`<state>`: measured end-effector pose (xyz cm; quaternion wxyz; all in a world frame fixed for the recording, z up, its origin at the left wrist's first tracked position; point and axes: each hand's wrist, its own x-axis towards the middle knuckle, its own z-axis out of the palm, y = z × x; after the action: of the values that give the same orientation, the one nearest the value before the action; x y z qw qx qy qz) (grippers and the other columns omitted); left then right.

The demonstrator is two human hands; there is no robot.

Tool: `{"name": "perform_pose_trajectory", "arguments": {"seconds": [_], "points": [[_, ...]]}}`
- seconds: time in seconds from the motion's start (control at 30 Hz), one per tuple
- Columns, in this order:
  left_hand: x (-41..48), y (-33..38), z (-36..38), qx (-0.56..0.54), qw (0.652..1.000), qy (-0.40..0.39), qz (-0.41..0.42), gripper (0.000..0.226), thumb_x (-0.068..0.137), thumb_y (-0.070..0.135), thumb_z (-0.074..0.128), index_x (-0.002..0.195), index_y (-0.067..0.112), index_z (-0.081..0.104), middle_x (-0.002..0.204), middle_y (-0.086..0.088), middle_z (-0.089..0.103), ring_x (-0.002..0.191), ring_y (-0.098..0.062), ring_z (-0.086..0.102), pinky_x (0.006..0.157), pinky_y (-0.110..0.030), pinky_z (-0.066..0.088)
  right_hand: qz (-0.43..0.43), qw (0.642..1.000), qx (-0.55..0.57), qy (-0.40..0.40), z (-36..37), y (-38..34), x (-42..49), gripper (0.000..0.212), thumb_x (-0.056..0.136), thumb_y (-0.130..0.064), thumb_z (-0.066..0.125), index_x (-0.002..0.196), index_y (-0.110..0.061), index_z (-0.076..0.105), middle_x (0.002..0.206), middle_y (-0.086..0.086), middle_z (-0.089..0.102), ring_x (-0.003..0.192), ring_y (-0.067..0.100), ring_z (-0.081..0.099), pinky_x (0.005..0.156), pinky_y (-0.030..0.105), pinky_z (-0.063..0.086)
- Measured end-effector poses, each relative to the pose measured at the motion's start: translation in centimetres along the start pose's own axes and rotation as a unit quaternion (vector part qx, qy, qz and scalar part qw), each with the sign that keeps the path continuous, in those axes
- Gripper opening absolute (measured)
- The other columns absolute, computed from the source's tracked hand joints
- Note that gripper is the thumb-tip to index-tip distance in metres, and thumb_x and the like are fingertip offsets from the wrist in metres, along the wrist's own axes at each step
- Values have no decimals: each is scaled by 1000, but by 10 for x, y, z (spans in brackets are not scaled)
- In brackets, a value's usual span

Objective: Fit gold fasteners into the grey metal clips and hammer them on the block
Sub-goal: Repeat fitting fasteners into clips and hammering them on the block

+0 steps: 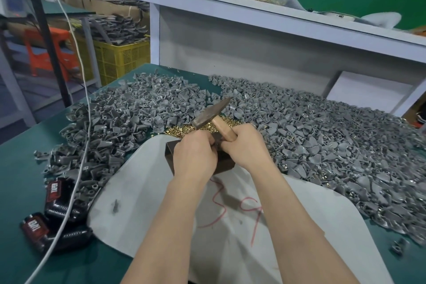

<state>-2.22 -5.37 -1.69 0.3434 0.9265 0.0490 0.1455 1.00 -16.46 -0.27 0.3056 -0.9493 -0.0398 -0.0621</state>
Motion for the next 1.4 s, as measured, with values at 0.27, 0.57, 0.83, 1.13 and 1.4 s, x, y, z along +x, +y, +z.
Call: {"name": "perform_pose_trajectory", "arguments": {"seconds": [0.27, 0.57, 0.83, 1.13, 1.4], "points": [[0, 0, 1, 14, 1000, 4, 2, 15, 88, 17, 54, 92, 17, 68, 96, -8, 68, 96, -34, 61, 73, -35, 47, -17, 1000, -8, 16, 2, 2, -2, 36, 75, -14, 67, 51, -17, 39, 51, -4, 39, 55, 22, 40, 45, 26, 24], [-1, 3, 1, 21, 1000, 2, -7, 18, 88, 15, 52, 95, 16, 68, 98, -9, 67, 95, -35, 61, 70, -34, 43, -11, 1000, -17, 15, 2, 1, -2, 35, 75, -16, 66, 53, -16, 39, 52, -3, 40, 59, 25, 43, 45, 26, 23], [-2, 4, 0, 21, 1000, 0, -9, 15, 89, 18, 53, 95, 19, 68, 98, -8, 67, 94, -34, 61, 72, -34, 46, -9, 998, 58, -1, -8, 4, -4, 39, 79, -27, 72, 53, -19, 43, 48, -8, 38, 49, 12, 38, 46, 24, 23], [-3, 2, 2, 15, 1000, 15, 3, 19, 87, 12, 55, 97, 17, 70, 100, -7, 68, 94, -32, 61, 79, -38, 49, -59, 997, -40, 27, -55, 16, -28, 17, 97, -33, 46, 110, -22, 50, 78, -2, 58, 67, 16, 55, 53, 27, 35], [-1, 1, 1, 8, 1000, 10, -1, 13, 88, 20, 58, 89, 17, 70, 91, -8, 70, 92, -33, 62, 81, -39, 51, -94, 992, -40, 73, -33, 8, -57, 34, 97, -39, 46, 131, -39, 52, 120, -5, 66, 104, 20, 63, 90, 34, 50]]}}
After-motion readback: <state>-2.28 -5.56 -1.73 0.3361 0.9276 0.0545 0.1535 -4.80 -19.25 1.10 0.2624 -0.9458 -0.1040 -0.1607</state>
